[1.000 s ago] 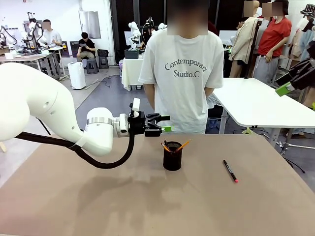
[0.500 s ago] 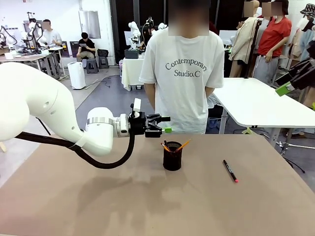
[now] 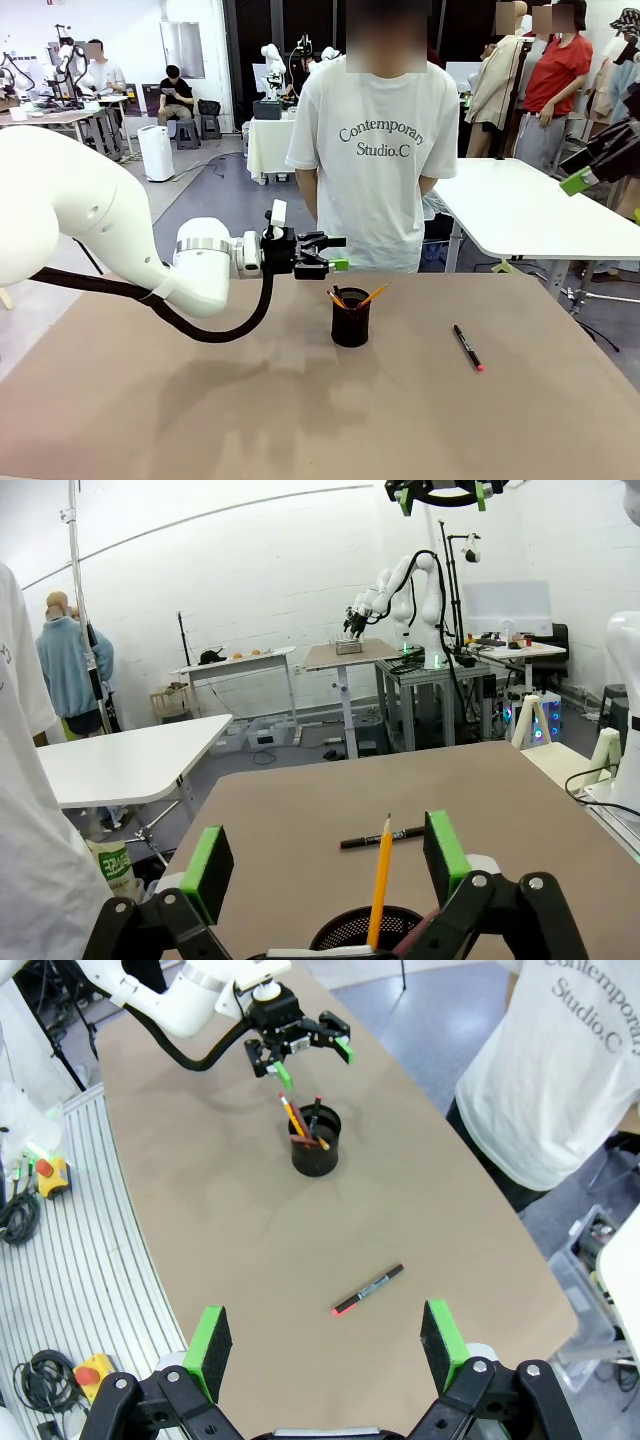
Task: Place the pens into the pen holder.
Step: Pick up a writing instrument from the table and place it into the Pen holder.
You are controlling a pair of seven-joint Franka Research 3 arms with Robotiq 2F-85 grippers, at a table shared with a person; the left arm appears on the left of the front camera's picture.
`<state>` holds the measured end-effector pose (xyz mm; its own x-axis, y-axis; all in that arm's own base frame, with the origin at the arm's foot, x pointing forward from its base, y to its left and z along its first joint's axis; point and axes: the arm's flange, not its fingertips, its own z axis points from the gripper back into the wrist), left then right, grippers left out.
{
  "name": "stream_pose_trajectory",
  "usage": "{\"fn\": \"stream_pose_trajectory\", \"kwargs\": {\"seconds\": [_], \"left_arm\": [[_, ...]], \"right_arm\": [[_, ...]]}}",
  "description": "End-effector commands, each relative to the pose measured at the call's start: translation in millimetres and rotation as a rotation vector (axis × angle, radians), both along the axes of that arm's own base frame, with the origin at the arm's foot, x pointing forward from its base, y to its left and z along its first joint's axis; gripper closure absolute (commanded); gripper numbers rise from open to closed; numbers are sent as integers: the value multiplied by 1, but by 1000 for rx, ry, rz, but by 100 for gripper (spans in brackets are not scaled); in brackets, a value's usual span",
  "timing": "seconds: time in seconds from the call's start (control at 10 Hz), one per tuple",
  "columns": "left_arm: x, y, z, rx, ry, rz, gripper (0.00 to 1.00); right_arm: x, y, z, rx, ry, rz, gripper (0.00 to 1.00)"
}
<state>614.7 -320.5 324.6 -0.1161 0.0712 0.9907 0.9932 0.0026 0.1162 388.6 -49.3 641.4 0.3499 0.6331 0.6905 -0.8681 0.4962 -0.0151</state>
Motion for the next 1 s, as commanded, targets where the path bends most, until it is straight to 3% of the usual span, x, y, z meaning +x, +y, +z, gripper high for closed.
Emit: {"fn": "stream_pose_trajectory", "kwargs": {"seconds": [0.0, 0.2, 0.4, 0.6, 0.9], "left_arm": [[-15, 24, 30, 65, 7, 5, 0], [-29, 42, 56, 67, -1, 23, 0], [-43, 64, 85, 108, 33, -33, 0], [-54, 80, 108, 154, 20, -53, 0], [-68, 125, 150, 280, 55, 38, 0]], "right_arm": [[0, 1, 2, 13, -12, 7, 0], [0, 1, 2, 13, -12, 7, 0], [0, 1, 2, 13, -12, 7, 0], [0, 1, 2, 13, -12, 7, 0], [0, 1, 2, 13, -12, 7, 0]]}}
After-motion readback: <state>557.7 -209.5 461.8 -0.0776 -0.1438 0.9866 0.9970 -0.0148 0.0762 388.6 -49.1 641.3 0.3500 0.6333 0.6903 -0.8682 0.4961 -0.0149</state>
